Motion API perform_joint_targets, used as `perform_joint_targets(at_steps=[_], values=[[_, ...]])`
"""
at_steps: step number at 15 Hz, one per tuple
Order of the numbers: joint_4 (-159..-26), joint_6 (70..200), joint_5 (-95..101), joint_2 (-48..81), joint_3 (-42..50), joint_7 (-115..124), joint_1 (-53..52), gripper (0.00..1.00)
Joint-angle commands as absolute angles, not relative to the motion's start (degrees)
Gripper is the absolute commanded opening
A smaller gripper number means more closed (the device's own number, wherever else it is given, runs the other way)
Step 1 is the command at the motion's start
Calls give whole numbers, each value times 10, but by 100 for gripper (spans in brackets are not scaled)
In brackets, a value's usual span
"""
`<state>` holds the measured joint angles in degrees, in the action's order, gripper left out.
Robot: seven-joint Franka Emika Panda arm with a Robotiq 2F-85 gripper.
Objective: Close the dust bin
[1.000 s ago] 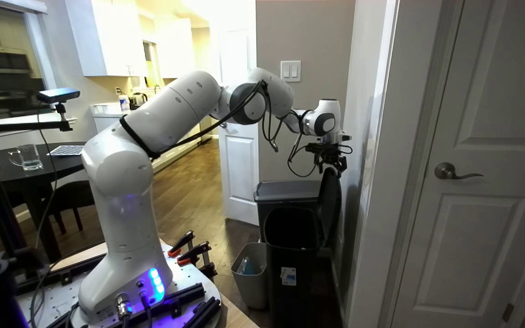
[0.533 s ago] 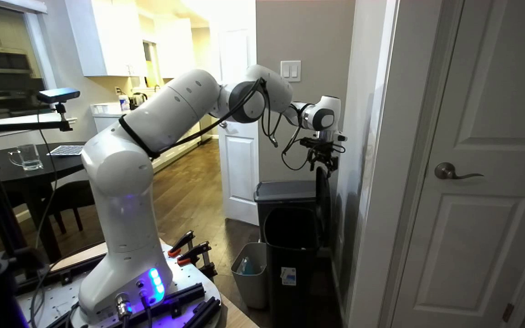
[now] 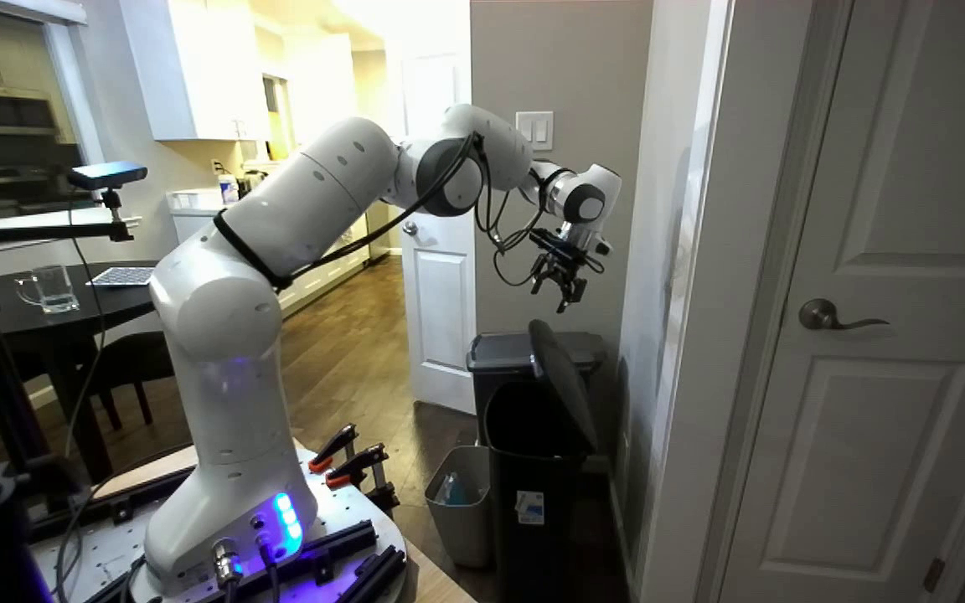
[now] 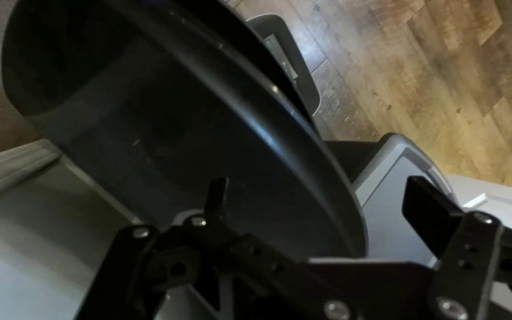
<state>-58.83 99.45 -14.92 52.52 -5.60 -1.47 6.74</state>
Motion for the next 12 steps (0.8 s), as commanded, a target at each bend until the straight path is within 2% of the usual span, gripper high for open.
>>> perform_joint_targets(at_steps=[1,2,12], values=[[-632,969,-184,480,-64,-8,73,100],[-587,975,-169,516,-56,-16,64,100],[-598,971,-172,506,-56,-16,64,100]])
